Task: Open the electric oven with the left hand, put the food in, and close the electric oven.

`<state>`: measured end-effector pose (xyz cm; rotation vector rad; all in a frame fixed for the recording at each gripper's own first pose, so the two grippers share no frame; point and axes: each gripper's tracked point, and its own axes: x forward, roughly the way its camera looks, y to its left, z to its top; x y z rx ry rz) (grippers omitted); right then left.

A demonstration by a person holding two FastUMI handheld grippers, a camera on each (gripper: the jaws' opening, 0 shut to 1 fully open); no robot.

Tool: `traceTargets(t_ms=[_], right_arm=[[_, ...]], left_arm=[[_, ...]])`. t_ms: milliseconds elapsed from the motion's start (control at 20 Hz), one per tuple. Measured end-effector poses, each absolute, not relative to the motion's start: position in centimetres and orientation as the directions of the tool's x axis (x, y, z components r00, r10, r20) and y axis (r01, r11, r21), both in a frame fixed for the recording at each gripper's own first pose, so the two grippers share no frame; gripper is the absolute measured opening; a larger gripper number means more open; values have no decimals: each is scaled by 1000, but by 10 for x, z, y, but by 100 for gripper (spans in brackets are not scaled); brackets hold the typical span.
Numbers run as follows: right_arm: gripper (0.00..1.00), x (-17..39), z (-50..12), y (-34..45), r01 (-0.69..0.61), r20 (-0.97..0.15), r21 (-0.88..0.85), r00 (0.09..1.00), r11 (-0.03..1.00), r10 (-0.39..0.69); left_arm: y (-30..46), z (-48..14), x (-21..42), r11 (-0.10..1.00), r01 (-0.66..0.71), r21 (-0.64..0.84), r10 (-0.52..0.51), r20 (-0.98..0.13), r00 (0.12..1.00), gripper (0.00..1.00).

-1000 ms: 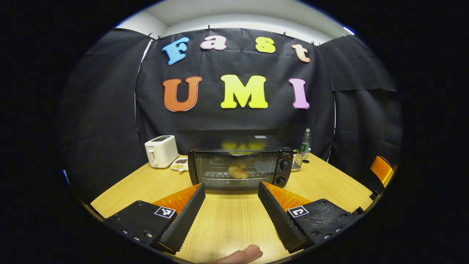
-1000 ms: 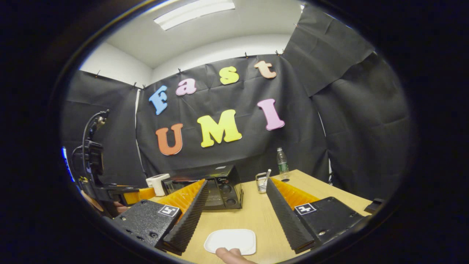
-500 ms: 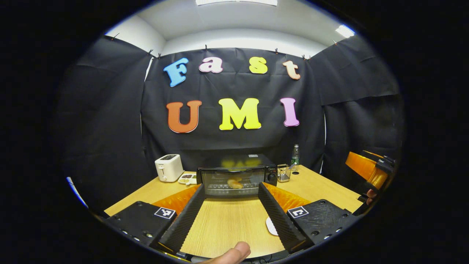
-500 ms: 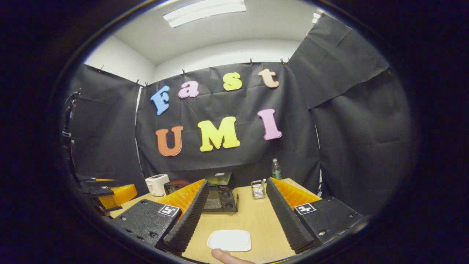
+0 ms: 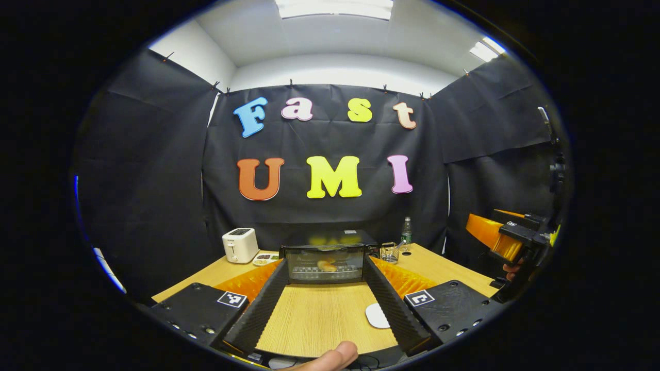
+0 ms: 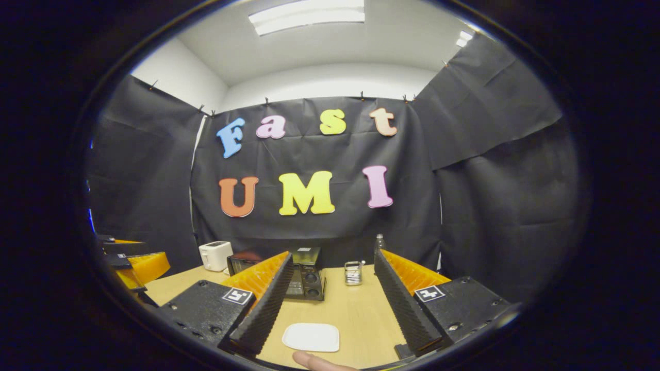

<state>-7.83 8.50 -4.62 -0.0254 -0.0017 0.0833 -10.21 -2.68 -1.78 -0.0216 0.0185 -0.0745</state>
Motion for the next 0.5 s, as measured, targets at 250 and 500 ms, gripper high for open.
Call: traceTargets(t_ms=[250, 500], right_arm=[[94, -77, -53, 95, -104, -8, -31, 995, 994, 103], [94, -75, -60, 93, -107, -18, -28, 994, 994, 106]], left_arm=[[-22, -19, -109, 995, 91, -35, -91, -15, 996, 95], [-20, -27, -108, 996, 91, -24, -92, -24, 996, 95]])
